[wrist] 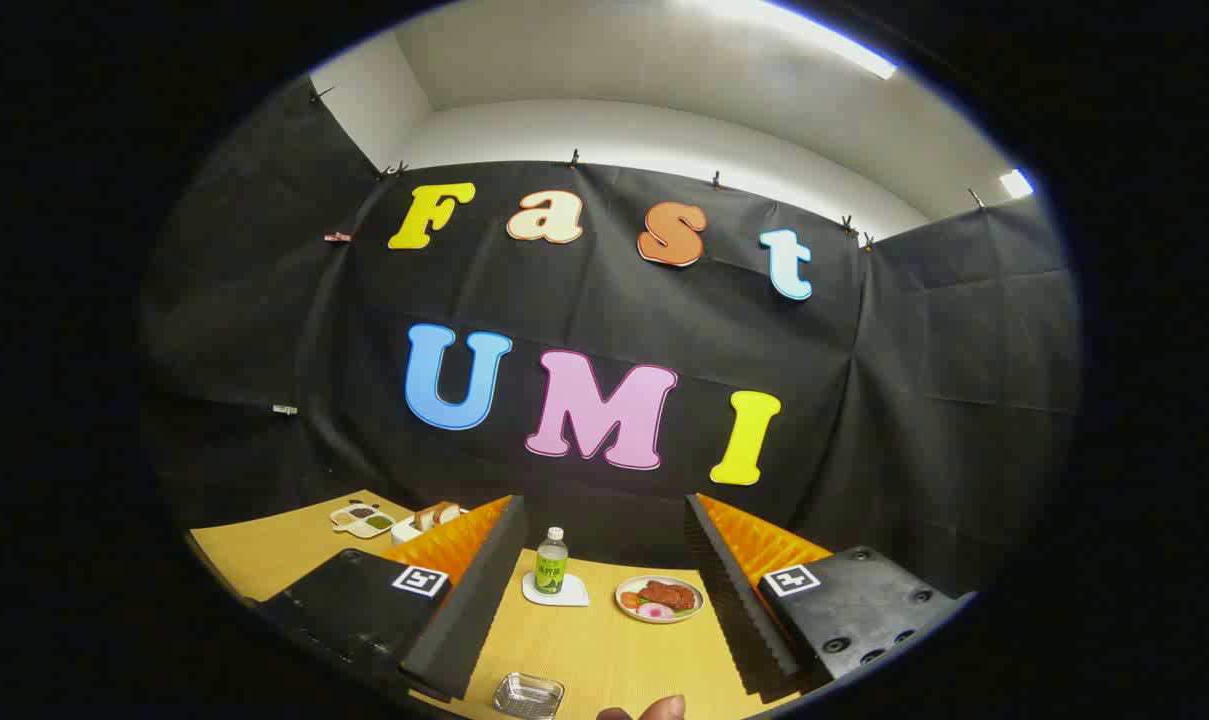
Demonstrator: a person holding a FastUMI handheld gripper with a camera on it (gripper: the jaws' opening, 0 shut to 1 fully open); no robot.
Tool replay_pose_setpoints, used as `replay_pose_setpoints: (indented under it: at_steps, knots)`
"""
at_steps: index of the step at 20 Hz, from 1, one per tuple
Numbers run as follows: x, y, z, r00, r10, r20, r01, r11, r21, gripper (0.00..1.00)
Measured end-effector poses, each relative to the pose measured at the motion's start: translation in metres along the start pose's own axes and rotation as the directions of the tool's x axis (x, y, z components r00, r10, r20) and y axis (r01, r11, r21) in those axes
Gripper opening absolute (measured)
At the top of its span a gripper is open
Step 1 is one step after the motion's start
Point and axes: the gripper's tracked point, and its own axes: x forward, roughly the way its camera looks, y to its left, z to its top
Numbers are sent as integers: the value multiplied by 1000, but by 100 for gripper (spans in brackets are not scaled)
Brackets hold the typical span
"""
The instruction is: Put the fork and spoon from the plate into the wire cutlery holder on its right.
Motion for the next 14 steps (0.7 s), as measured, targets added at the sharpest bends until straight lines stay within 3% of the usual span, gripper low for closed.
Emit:
replay_pose_setpoints:
  at_steps: [14]
  knots:
    - [10, 52, 25, 1000, 19, -12, -19, 1000, 19, 98]
